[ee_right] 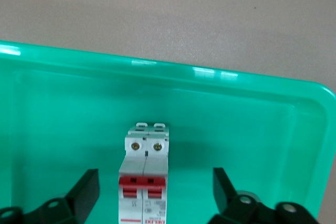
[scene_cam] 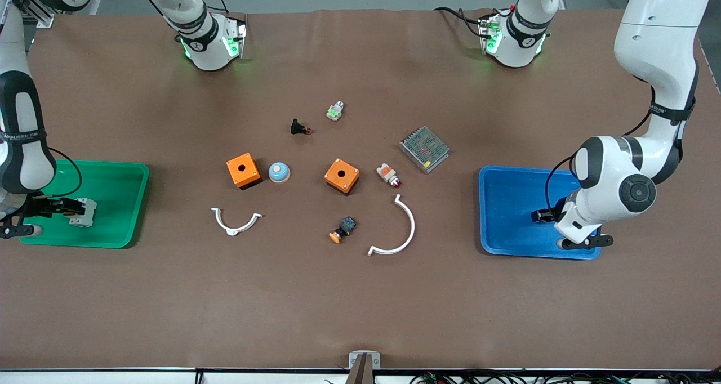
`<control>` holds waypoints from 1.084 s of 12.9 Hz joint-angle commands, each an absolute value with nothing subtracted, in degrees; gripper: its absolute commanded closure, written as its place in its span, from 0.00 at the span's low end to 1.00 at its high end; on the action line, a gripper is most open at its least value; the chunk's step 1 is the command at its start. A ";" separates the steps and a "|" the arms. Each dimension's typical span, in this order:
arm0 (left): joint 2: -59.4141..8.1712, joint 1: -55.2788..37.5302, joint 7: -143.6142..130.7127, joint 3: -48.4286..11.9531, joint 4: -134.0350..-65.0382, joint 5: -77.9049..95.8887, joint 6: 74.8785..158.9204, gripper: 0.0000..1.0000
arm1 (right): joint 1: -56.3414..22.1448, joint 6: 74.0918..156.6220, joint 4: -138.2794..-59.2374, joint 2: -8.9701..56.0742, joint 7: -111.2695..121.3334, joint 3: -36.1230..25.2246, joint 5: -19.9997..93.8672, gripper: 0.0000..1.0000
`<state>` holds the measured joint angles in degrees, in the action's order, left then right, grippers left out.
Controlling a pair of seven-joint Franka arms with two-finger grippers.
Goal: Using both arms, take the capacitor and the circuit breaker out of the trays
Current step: 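Reach the left gripper to the capacitor while the right gripper reaches the breaker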
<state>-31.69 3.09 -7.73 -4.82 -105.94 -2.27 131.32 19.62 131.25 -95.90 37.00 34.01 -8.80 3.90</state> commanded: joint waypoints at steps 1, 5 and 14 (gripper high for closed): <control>-32.34 3.43 -7.29 -5.01 -106.26 -3.25 132.10 0.40 | 19.86 132.01 -96.06 37.09 35.16 -8.35 5.54 0.16; -32.52 3.43 -7.38 -5.10 -106.61 -3.25 132.10 0.48 | 19.95 131.92 -96.85 37.09 35.16 -8.00 5.62 0.25; -29.63 2.90 -7.56 -5.01 -105.56 -3.25 130.61 0.99 | 19.86 128.60 -96.77 36.83 34.89 -8.09 5.54 0.40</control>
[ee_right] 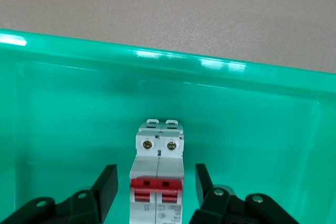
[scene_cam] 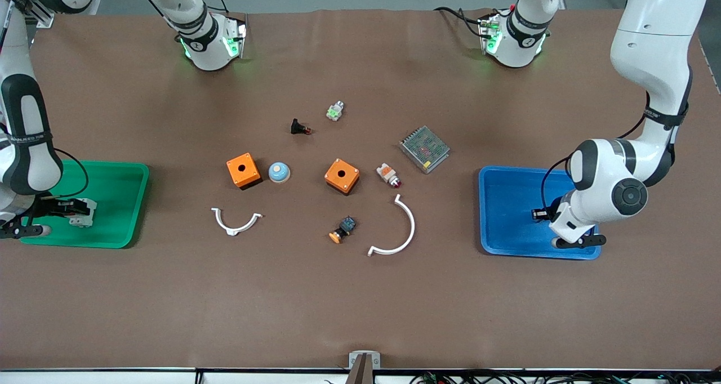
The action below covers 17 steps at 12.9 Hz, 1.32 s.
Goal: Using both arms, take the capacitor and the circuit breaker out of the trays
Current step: 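Lift the capacitor with the left gripper while the right gripper lifts the breaker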
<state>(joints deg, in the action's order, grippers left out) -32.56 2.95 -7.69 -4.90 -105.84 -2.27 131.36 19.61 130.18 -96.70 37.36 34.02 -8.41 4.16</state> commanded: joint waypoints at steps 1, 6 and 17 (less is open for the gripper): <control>-28.49 2.99 -7.56 -5.18 -104.77 -3.25 129.56 0.99 | 19.86 127.45 -96.51 36.83 34.89 -8.09 5.54 0.44; -24.35 2.90 -11.06 -10.71 -103.28 -3.08 124.38 1.00 | 19.69 124.19 -95.19 36.48 34.89 -8.09 5.45 0.73; -30.05 -7.91 -38.84 -18.90 -96.51 -2.99 122.17 1.00 | 11.45 102.25 -94.39 20.24 28.52 -8.44 2.03 0.82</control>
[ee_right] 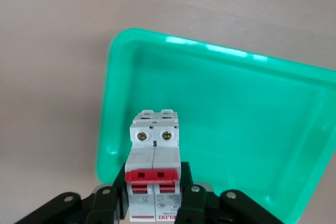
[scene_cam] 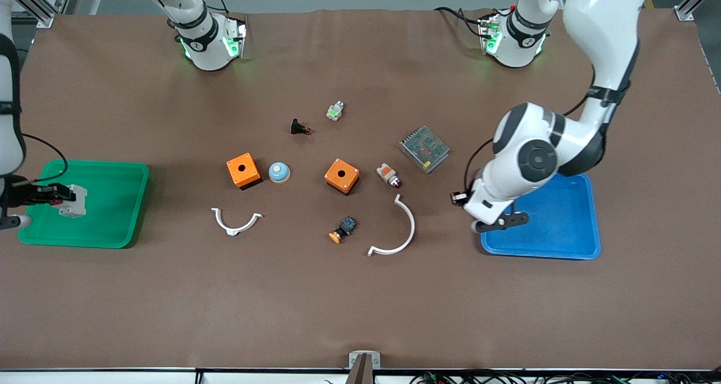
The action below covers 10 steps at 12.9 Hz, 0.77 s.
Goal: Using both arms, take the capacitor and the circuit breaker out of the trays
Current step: 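Lift the capacitor with the left gripper while the right gripper lifts the breaker, then lower the capacitor and breaker onto the table between the orange boxes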
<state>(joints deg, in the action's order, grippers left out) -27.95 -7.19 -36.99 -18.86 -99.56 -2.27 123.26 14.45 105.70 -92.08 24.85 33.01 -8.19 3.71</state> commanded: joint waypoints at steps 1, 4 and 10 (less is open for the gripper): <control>-31.10 -9.56 -40.24 -18.81 -96.16 -3.08 122.17 1.00 | 8.90 99.35 -94.39 18.47 24.13 -8.35 0.89 0.82; -36.19 -14.75 -46.73 -18.63 -91.43 -3.34 122.43 1.00 | 0.65 94.23 -95.88 14.42 12.35 -8.09 0.70 0.82; -43.94 -20.74 -51.33 -17.84 -83.14 -3.34 128.82 1.00 | -20.89 96.41 -98.25 14.24 -18.32 -8.00 1.40 0.81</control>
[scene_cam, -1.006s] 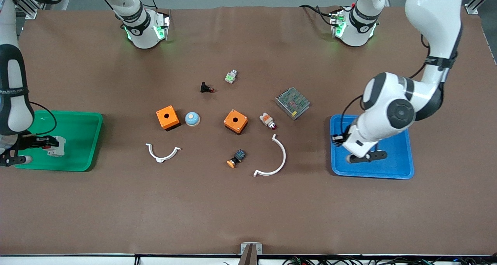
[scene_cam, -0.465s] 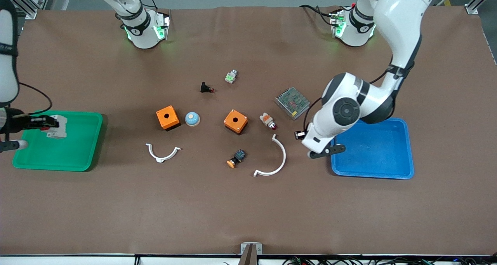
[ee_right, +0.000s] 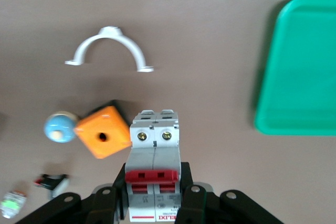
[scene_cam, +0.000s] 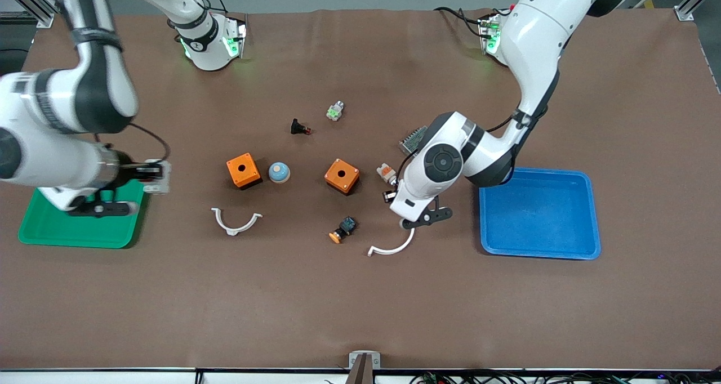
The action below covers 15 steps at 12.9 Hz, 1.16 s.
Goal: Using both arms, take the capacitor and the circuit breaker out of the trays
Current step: 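Lower the capacitor and breaker onto the table between the orange boxes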
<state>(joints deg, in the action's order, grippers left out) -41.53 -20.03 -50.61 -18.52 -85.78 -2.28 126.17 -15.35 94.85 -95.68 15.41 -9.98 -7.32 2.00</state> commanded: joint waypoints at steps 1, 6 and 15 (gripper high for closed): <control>-44.82 -21.26 -51.33 -17.75 -83.06 -3.34 131.20 1.00 | -24.05 98.42 -99.57 14.33 -22.89 -8.00 1.75 0.81; -48.42 -26.18 -51.24 -12.75 -82.88 -3.25 138.69 0.99 | -36.90 113.17 -105.10 17.31 -38.48 -8.00 10.80 0.81; -42.29 -22.60 -49.92 -12.39 -81.75 -5.09 132.49 0.00 | -41.05 131.66 -109.07 26.63 -39.47 -7.47 14.68 0.81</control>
